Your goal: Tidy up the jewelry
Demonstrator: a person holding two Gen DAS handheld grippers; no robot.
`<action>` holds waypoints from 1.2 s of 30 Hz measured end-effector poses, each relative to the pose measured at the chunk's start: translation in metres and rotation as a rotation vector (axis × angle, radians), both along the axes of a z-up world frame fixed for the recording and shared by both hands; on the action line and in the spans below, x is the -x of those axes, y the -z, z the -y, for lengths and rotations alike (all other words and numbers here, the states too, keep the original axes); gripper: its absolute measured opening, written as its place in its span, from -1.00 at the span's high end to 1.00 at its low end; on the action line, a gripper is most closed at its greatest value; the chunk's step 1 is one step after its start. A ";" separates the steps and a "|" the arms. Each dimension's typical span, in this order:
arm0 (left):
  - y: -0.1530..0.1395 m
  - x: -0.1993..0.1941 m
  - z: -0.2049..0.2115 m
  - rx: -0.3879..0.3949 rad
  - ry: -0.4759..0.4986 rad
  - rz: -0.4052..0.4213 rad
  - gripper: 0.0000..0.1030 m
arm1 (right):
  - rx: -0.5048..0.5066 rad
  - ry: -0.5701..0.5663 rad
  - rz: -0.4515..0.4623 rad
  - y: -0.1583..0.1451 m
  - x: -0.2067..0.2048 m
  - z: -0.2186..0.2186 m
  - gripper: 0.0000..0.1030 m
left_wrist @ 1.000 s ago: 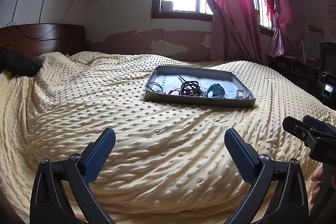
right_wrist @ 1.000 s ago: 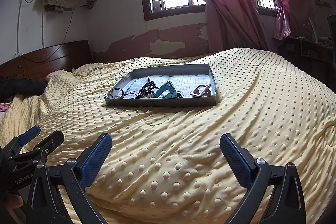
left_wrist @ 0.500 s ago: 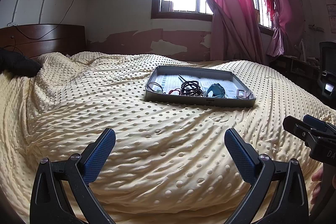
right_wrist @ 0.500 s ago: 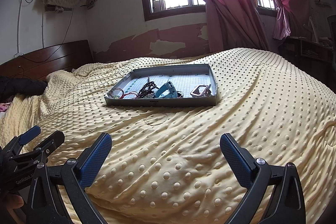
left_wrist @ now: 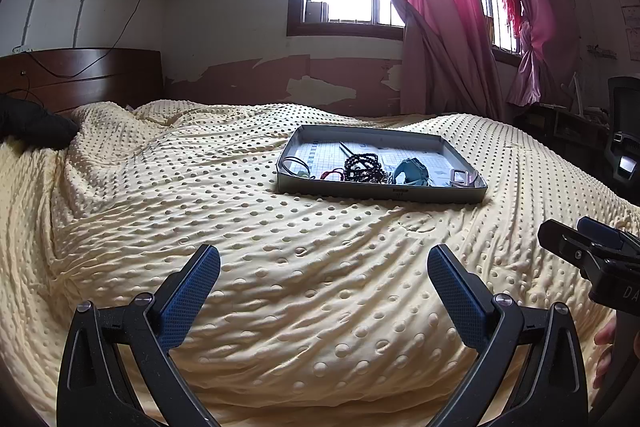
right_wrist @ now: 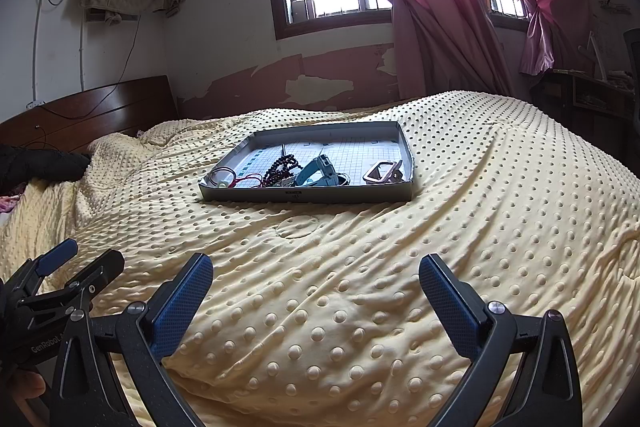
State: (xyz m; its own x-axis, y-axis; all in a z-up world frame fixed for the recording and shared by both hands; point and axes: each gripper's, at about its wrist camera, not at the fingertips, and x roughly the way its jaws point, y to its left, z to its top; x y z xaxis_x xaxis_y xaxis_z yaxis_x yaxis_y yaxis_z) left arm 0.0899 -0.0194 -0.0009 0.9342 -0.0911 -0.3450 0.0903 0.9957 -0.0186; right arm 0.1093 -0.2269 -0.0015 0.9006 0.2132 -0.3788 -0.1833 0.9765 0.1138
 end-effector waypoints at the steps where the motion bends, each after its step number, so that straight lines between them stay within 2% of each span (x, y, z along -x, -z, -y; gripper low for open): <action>1: 0.000 0.000 0.001 0.001 0.000 0.000 -0.97 | 0.000 0.001 0.000 0.000 0.000 0.000 -1.00; 14: 0.000 0.000 0.000 0.001 0.001 -0.002 -0.97 | -0.001 0.000 0.000 0.000 0.000 0.000 -1.00; 17: -0.001 -0.001 0.000 0.020 0.014 -0.012 -0.97 | -0.001 0.001 0.000 0.000 0.000 0.000 -1.00; 20: -0.003 -0.001 -0.001 0.030 -0.049 -0.026 -0.97 | -0.001 0.001 -0.001 0.000 0.000 0.000 -1.00; 23: -0.004 0.001 0.001 -0.014 -0.129 -0.025 -0.97 | -0.001 0.000 0.000 0.000 0.000 0.001 -1.00; 36: -0.002 0.002 0.004 -0.051 -0.138 -0.026 -0.97 | 0.001 -0.001 -0.001 0.000 0.000 0.000 -1.00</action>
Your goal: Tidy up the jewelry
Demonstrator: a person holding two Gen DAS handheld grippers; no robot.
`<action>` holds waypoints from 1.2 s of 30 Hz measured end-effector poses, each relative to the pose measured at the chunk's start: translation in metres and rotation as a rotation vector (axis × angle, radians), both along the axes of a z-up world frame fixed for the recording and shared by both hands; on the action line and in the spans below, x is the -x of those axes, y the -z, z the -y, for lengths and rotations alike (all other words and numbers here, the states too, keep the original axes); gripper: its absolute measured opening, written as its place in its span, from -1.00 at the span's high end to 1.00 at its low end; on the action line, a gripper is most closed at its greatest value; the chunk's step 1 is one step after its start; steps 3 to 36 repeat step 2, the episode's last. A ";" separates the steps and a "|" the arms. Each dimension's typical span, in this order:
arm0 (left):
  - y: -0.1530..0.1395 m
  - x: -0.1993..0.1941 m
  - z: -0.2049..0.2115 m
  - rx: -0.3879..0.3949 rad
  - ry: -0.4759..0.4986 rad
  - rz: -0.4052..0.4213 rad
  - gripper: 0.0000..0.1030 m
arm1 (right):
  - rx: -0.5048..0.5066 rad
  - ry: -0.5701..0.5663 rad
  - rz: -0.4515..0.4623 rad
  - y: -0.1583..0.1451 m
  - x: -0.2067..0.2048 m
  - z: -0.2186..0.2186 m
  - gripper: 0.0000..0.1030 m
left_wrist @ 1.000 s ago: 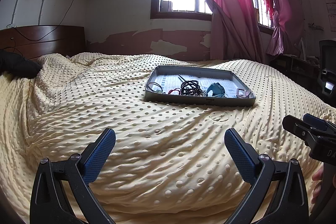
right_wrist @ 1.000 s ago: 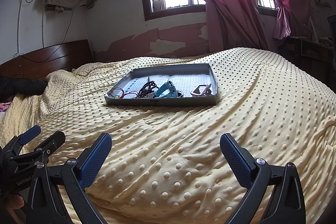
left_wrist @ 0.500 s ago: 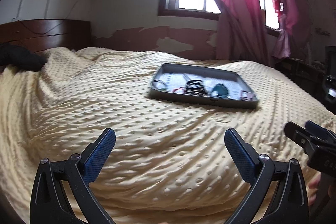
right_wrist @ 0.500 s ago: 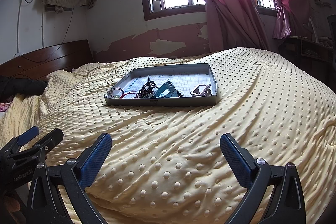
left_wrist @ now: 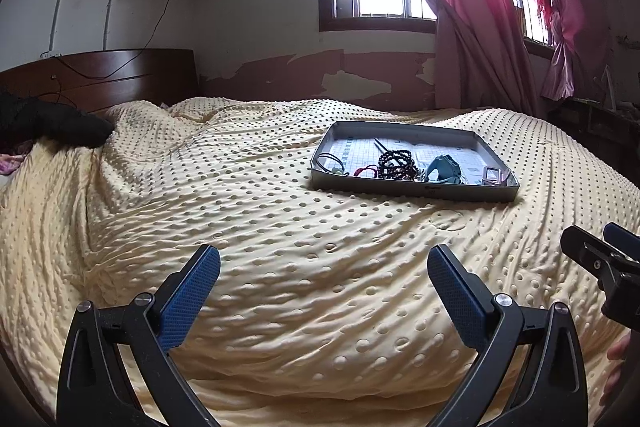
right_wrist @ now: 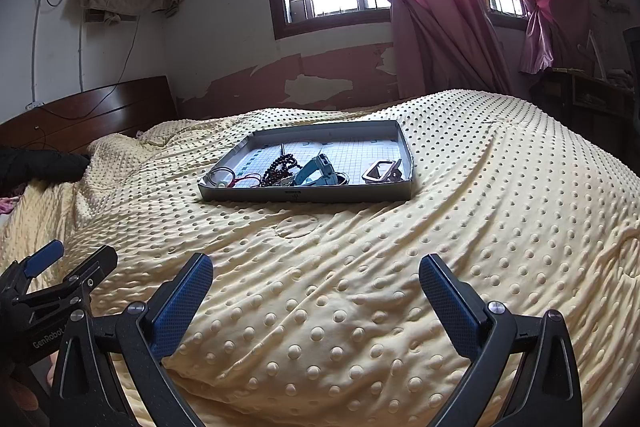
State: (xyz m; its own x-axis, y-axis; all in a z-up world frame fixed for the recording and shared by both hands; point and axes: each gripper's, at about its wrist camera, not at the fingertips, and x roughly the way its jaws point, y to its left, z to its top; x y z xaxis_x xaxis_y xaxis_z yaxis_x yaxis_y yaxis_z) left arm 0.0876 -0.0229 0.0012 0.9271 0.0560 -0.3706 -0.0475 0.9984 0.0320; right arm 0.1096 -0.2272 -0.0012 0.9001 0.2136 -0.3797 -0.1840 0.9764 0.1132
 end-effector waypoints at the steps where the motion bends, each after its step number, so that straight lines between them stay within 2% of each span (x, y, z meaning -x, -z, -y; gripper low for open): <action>1: 0.000 0.000 0.000 -0.003 0.000 -0.001 -0.97 | -0.001 0.001 0.000 0.000 0.000 0.000 -1.00; 36: 0.000 -0.001 0.000 -0.003 0.000 -0.003 -0.97 | -0.002 0.001 0.000 0.000 0.000 0.000 -1.00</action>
